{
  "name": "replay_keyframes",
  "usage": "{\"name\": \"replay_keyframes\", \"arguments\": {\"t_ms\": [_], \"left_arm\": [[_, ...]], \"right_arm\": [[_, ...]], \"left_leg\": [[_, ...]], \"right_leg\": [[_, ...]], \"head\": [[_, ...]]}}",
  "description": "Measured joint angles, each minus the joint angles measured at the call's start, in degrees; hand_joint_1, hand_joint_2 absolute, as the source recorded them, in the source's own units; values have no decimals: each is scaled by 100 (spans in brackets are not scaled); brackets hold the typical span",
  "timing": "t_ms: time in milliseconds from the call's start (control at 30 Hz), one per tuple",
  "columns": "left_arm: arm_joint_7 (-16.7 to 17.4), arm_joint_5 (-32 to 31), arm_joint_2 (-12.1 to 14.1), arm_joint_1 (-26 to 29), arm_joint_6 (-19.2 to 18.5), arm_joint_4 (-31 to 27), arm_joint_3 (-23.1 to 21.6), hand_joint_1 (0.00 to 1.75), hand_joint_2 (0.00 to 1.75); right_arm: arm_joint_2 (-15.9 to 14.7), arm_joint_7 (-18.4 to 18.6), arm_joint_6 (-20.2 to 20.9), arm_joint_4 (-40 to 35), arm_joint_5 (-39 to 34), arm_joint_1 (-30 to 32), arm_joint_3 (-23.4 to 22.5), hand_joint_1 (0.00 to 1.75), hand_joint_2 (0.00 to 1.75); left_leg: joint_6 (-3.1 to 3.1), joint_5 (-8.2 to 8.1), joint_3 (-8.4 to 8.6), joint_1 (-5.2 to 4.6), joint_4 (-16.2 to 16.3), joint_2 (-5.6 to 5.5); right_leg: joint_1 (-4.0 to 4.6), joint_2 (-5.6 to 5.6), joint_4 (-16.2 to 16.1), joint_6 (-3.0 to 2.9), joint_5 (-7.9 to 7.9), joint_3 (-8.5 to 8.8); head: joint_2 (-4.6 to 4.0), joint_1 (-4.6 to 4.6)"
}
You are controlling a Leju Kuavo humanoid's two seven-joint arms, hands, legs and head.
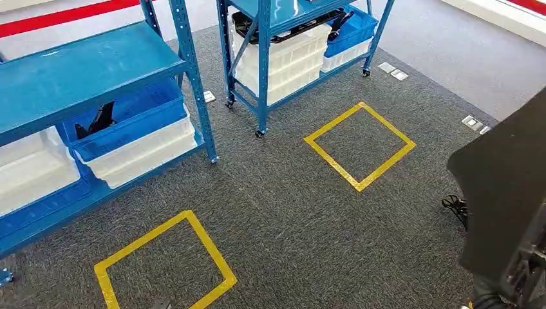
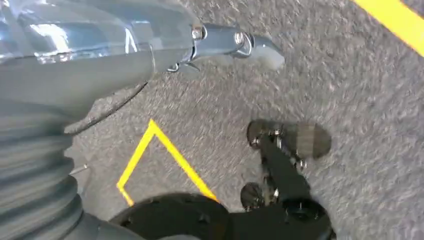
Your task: Take the parts from the cabinet and place them on the table.
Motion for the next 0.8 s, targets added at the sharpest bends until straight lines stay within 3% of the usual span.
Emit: {"name": "replay_keyframes", "arguments": {"t_ms": [33,100,133,200,267,300,333,367,433,467,500,533,600,633,667,733,800], "left_arm": [[0,0,0,-4,0,-2,0,0,175],[0,0,0,-12,0,-2,0,0,175],[-4,0,0,-13,2,-2,0,0,175],[-4,-7,2,-8,7,-2,2,0,175],[-4,-11,2,-12,11,-2,2,0,175],[-7,-13,0,-16,11,0,2,0,175],[-13,-13,4,-20,11,-2,2,0,175],[-18,-13,7,-18,22,0,2,0,175],[-15,-15,7,-1,26,2,2,0,175],[-13,-15,7,7,26,2,2,0,175],[-13,-15,7,10,26,2,2,0,175],[-13,-17,11,9,28,2,2,0,175],[-11,-20,17,5,28,0,2,0,175],[-9,-20,17,5,28,2,2,0,175],[-2,-20,17,-2,26,2,2,0,175],[2,-20,17,5,26,2,4,0,175],[2,-20,11,-3,26,2,7,0,175]], "right_arm": [[0,0,0,0,-4,-1,0,134,175],[-2,0,0,0,-4,-6,7,134,175],[-2,2,-2,0,-4,-16,9,134,175],[-4,2,-2,0,-4,-42,18,134,175],[-9,13,-2,0,-9,-40,15,134,175],[-9,11,-2,0,-11,-40,17,134,175],[-7,11,-2,0,-11,-40,20,134,175],[-7,15,0,2,-15,-51,20,134,175],[-11,19,2,4,-22,-59,20,134,175],[-11,20,2,7,-22,-52,24,134,175],[-11,20,2,7,-22,-52,24,134,175],[-11,24,2,7,-24,-53,22,134,175],[-11,46,2,7,-26,-55,24,134,175],[-11,55,2,7,-26,-59,24,134,175],[-17,59,2,7,-28,-66,22,134,175],[-24,57,2,4,-24,-70,28,134,175],[-33,66,2,4,-24,-57,31,134,175]], "left_leg": [[-1,-2,7,1,-1,28],[-3,-3,28,0,-17,77],[-10,-3,54,-6,-27,95],[-91,-15,56,-18,-35,142],[-163,4,110,3,-111,198],[-203,-18,125,-9,-75,175],[-198,-124,75,-6,55,61],[-186,-364,-83,-27,406,-29],[-191,-812,-529,-51,1359,-108],[-191,-905,-718,-62,1736,-120],[-189,-849,-753,-67,1774,-120],[-183,-666,-657,-63,1532,-120],[-181,-182,-181,-44,530,-176],[-184,-56,35,-18,111,-353],[-171,-32,105,-22,-67,-460],[-106,-27,93,-44,-42,-370],[-32,-1,94,-28,-53,-277]], "right_leg": [[1,-8,-349,-9,219,165],[22,-102,-1415,-58,656,736],[57,-283,-1826,-95,715,966],[103,-237,-1838,-70,707,932],[126,-165,-1865,-110,719,931],[48,-122,-1949,-151,809,977],[54,-102,-1952,-154,810,981],[52,-88,-1952,-188,813,979],[69,-44,-1951,-224,808,977],[74,-9,-1951,-228,808,979],[75,28,-1948,-228,808,980],[73,66,-1944,-227,808,983],[67,140,-1920,-209,798,998],[65,164,-1895,-184,785,998],[120,198,-1834,-139,728,979],[105,254,-1847,-129,719,973],[67,309,-1821,-101,726,956]], "head": [[0,7],[0,9],[0,13],[0,9],[0,24],[0,11],[0,2],[0,-29],[0,-70],[0,-77],[0,-81],[0,-92],[0,-124],[0,-155],[0,-193],[0,-66],[0,-77]]}}
